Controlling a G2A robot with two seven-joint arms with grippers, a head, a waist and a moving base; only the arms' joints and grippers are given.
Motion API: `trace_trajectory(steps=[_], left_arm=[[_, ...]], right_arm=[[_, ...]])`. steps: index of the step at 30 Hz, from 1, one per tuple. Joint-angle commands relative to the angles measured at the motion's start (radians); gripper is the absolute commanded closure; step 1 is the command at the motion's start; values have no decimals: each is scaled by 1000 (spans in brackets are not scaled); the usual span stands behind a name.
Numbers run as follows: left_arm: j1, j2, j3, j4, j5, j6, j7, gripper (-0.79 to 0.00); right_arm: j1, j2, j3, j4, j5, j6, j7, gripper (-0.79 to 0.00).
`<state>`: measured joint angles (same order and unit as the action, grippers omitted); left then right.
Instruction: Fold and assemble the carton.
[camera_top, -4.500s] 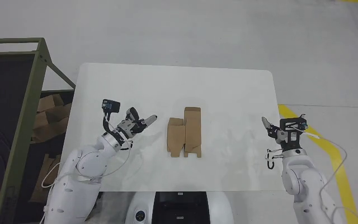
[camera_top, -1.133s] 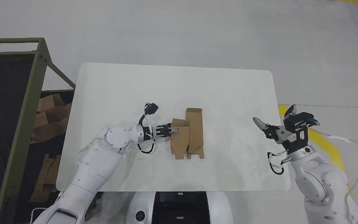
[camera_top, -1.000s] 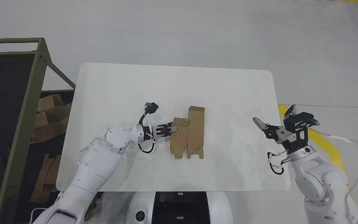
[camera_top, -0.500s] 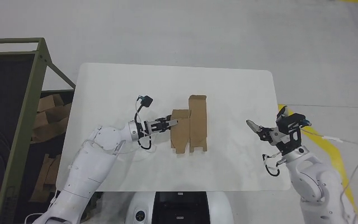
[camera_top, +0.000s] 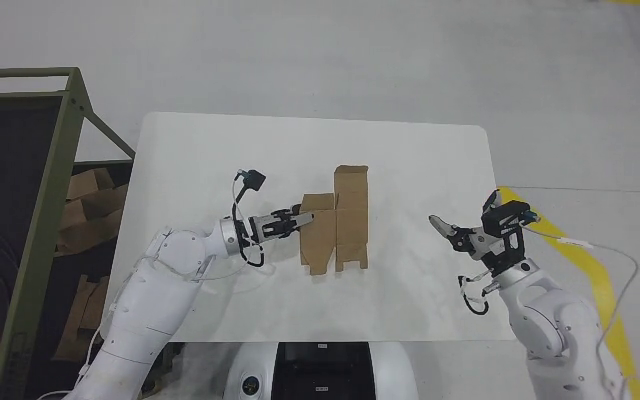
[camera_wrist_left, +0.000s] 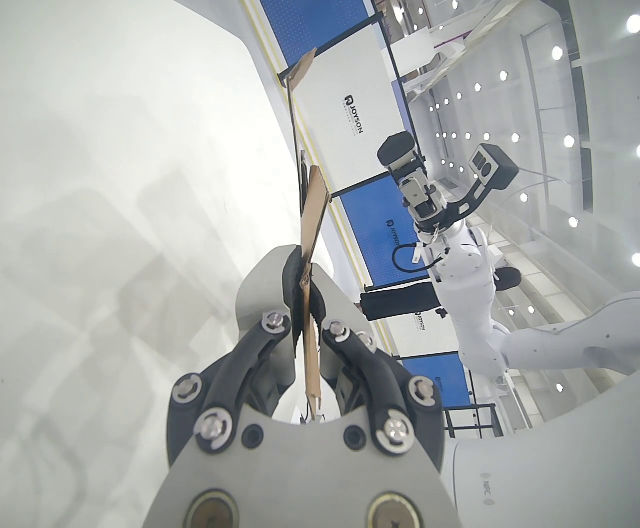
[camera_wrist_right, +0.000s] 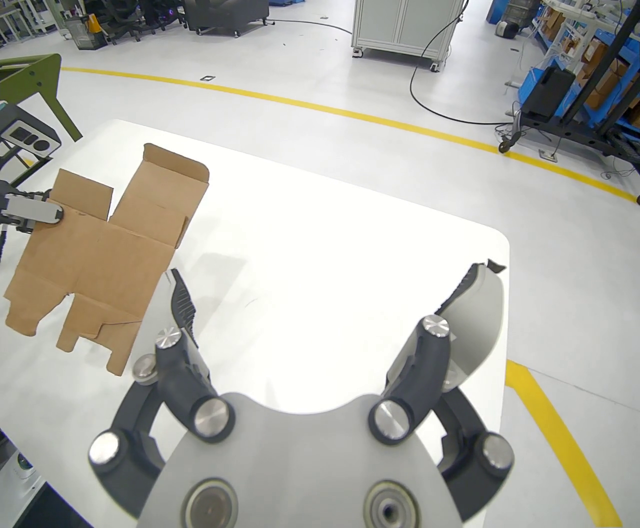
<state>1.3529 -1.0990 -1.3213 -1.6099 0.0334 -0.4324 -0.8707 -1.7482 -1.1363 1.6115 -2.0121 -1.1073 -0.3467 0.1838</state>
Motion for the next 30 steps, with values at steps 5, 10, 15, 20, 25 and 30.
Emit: trace_trajectory(steps=[5,10,15,20,25,30], left_arm=[[-6,-1,-2,-36,-24,-14,46,0],[-13,0,-10,-62,-20,-77,87,0],[-16,1,-9,-76,-13,-130,113,0],[-2,4,-12,-79,-15,-165,124,0],[11,8,-17,-70,-64,-190,114,0],[2,11,-11,-61,-99,-219,95,0]], right_arm=[[-2,-7,-48,0,69,19,3,-785],[25,-9,-123,-20,194,-56,88,-785],[67,-10,-170,-10,388,-104,187,-785],[80,-8,-167,-11,387,-90,233,-785],[80,-8,-167,-11,387,-90,233,-785],[96,-11,-207,37,555,-69,298,-785]])
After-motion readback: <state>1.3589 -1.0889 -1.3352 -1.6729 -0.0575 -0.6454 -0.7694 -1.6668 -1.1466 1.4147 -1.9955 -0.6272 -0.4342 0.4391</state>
